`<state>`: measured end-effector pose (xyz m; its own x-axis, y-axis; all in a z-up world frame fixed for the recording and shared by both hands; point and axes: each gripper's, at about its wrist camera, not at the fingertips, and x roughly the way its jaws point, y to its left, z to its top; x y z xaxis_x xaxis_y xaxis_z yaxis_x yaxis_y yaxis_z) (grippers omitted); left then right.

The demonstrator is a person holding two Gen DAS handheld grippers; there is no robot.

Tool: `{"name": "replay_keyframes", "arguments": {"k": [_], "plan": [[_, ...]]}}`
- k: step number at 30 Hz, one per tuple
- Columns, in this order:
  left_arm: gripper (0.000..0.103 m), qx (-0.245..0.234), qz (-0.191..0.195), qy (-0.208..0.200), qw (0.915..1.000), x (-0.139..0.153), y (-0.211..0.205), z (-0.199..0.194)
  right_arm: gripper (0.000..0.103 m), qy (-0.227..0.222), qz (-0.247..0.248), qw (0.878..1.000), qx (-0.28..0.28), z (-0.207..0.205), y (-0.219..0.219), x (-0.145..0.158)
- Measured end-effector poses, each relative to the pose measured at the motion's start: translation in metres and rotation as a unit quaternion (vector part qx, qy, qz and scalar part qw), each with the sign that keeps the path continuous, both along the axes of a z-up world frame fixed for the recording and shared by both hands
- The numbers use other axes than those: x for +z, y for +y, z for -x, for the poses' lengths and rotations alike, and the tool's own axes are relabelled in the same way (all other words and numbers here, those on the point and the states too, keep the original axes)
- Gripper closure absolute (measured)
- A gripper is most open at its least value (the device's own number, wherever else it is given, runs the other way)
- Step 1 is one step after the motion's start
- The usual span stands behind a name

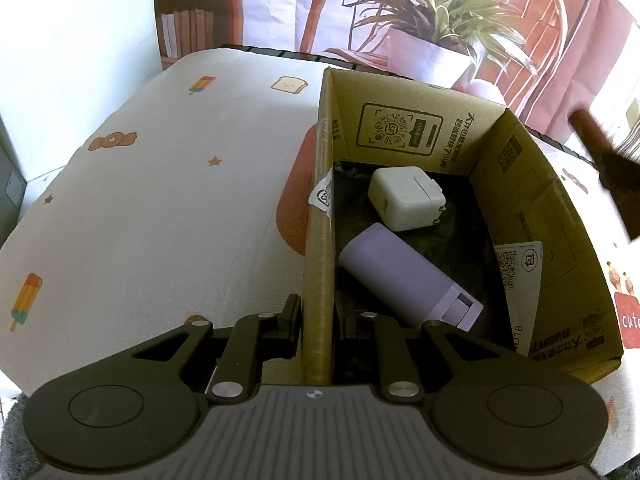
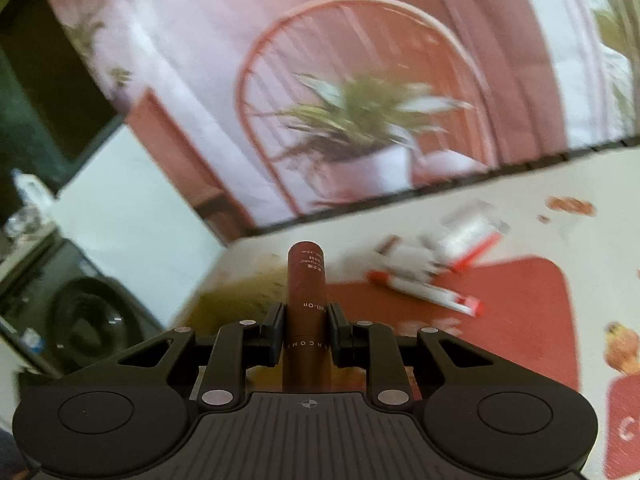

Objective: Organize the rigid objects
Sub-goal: 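Carry the brown cylinder with the right gripper over the box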

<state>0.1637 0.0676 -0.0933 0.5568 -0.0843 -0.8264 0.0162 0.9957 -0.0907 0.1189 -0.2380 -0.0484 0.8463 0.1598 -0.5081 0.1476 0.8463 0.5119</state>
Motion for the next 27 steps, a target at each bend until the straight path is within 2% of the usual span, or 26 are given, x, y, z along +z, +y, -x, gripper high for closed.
{"name": "replay_keyframes", "arguments": {"k": [5,11,21,27], "plan": [[0.084,0.0,0.0,0.0,1.0,0.0,0.0,0.0,0.082,-0.015,0.062,0.995,0.073,-0.02,0.04,0.023],[0.084,0.0,0.001,0.0,1.0,0.0,0.0,0.0,0.082,0.037,0.153,0.978,0.14,-0.044,0.089,0.015],[0.084,0.001,0.002,-0.001,1.0,0.0,-0.001,0.001,0.082,0.102,0.222,0.95,0.195,-0.056,0.123,-0.005],[0.084,0.0,0.003,-0.001,1.0,0.0,-0.001,0.001,0.082,0.119,0.232,0.943,0.206,-0.063,0.126,-0.014]]}}
